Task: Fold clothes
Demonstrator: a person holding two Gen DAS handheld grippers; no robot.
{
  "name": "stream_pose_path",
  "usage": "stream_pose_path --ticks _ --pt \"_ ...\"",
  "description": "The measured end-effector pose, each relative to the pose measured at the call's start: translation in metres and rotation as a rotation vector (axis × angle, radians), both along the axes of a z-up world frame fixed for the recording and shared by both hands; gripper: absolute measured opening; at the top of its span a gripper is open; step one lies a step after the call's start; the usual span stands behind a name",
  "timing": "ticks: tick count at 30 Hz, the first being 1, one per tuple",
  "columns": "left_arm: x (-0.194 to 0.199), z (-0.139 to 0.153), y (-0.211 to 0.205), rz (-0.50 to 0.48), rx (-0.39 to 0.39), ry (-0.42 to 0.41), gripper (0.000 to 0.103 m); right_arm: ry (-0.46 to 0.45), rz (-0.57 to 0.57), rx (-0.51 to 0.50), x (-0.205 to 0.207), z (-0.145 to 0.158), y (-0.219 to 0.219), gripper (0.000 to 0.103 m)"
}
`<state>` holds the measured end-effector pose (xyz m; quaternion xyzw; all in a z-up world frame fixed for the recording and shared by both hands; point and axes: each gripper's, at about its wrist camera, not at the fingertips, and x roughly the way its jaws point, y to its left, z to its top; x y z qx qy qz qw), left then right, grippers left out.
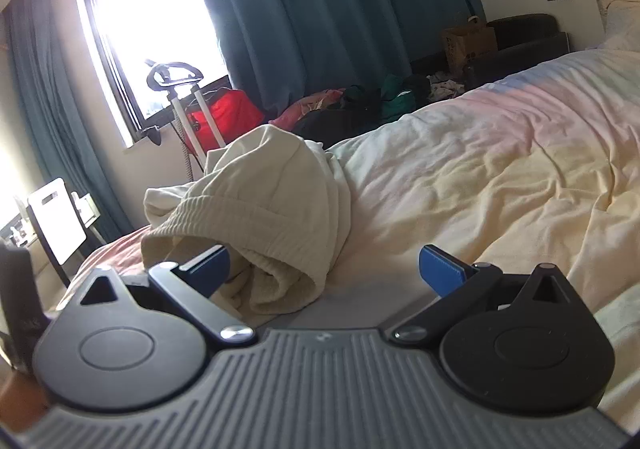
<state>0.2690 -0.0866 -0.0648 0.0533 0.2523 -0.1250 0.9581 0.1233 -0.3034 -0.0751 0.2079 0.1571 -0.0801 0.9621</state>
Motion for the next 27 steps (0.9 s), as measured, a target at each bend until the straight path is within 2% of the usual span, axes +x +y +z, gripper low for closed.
stream_pose_path --ticks 5,9,17,19,21,24,26,27 --pt "-0.044 0.067 0.038 -0.007 -0.062 -0.117 0.008 -0.009 0.007 -0.036 -0.002 0.000 0.011 0.103" --pt "-0.100 0.103 0.078 0.011 -0.097 -0.199 0.007 -0.009 0.031 -0.091 -0.007 0.001 0.025 0.103" --pt "-0.137 0.114 0.195 0.269 -0.120 -0.208 0.007 0.076 0.074 -0.186 -0.023 0.002 0.058 0.103" --pt "-0.146 0.116 0.224 0.334 -0.126 -0.210 0.008 0.093 0.072 -0.163 -0.026 0.005 0.060 0.103" --pt "-0.119 0.101 0.248 0.397 -0.126 -0.117 0.008 0.085 0.079 -0.138 -0.032 0.012 0.063 0.103" --pt "-0.088 0.073 0.274 0.406 -0.170 0.053 0.010 0.064 0.078 -0.147 -0.042 0.022 0.066 0.103" --pt "-0.084 0.068 0.273 0.403 -0.147 0.074 0.018 0.047 0.074 -0.171 -0.049 0.030 0.067 0.103" --pt "-0.083 0.066 0.271 0.401 -0.133 0.080 0.028 0.049 0.070 -0.165 -0.050 0.031 0.064 0.103"
